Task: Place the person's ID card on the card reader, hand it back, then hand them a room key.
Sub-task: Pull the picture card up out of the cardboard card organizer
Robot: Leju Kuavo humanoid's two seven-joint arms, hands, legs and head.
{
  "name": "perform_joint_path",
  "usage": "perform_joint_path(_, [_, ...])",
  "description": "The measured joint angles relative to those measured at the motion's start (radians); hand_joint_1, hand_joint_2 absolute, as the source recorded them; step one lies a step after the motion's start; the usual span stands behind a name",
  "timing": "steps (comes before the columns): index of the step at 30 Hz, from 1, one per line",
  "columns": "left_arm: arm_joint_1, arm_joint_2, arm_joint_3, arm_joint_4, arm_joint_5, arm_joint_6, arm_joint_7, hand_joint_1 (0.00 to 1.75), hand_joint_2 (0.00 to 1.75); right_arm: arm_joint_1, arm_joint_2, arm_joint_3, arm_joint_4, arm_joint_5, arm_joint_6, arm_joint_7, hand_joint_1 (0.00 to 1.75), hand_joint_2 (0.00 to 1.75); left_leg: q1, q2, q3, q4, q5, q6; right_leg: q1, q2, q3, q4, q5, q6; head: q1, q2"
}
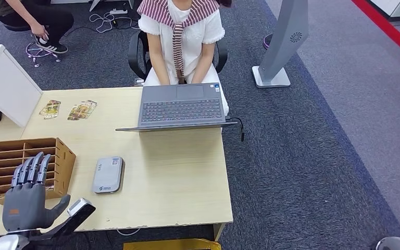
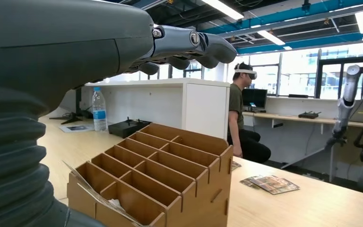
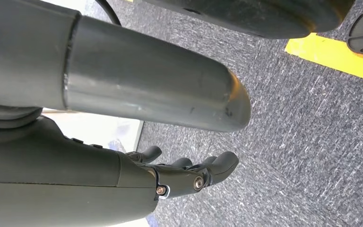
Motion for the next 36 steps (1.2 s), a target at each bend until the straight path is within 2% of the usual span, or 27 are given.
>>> perform_joint_path(4, [-0.007,-0.001,0.017,0.014,-0.009,-0.003,0.011,0.0,1.75,0.0,0.0,0.0,0.0,0.003,0.002,0.0,0.0,0.0,0.0,0.0,0.0,0.0,0.0,0.0,0.0,0.0,0.0,0.0,0.0,0.0,0.0,0.0])
perform_joint_path(8, [-0.044,-0.006,0.068,0.086,-0.017,0.001,0.023,0.0,1.75,-0.001,0.0,0.0,0.0,0.018,0.003,-0.002,0.0,0.0,0.0,0.0,0.0,0.0,0.0,0.0,0.0,0.0,0.0,0.0,0.0,0.0,0.0,0.0])
perform_joint_path(16, [-0.061,-0.008,0.107,0.167,-0.012,0.026,-0.002,0.0,1.75,-0.001,0.0,0.0,0.0,0.027,0.01,-0.006,0.0,0.0,0.0,0.0,0.0,0.0,0.0,0.0,0.0,0.0,0.0,0.0,0.0,0.0,0.0,0.0])
perform_joint_path(25, [-0.047,-0.008,0.113,0.203,-0.008,0.053,-0.057,0.0,1.75,-0.002,0.0,0.0,0.0,0.036,0.016,-0.009,0.0,0.0,0.0,0.0,0.0,0.0,0.0,0.0,0.0,0.0,0.0,0.0,0.0,0.0,0.0,0.0])
perform_joint_path(36, [-0.041,-0.003,0.118,0.231,0.007,0.065,-0.064,0.0,1.75,-0.003,0.0,0.0,0.0,0.038,0.017,-0.012,0.0,0.0,0.0,0.0,0.0,0.0,0.0,0.0,0.0,0.0,0.0,0.0,0.0,0.0,0.0,0.0])
